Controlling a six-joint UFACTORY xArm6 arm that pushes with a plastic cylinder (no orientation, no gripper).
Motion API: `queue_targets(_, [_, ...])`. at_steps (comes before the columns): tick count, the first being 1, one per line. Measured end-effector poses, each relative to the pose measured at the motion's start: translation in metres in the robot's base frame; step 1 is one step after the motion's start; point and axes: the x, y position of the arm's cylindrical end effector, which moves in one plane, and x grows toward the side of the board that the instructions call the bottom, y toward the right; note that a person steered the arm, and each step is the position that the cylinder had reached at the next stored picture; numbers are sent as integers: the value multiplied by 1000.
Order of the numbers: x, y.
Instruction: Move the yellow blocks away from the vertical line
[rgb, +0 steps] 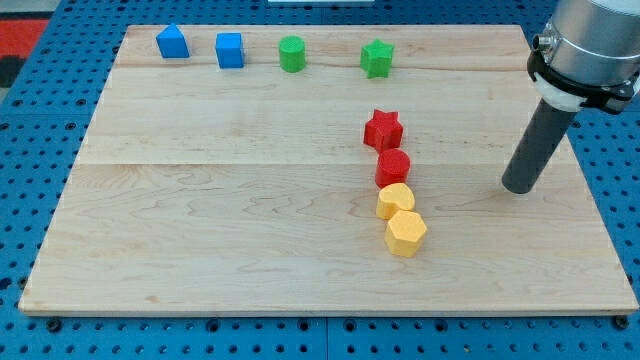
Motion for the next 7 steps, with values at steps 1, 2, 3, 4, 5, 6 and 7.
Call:
queue_targets(1, [40,-9])
queue_targets(2, [83,-51])
queue_targets(3, [69,-77])
queue_targets(4, [54,-97])
queue_targets(5, [52,-98])
queue_targets(6, [50,-136])
queue_targets(7, [47,-183])
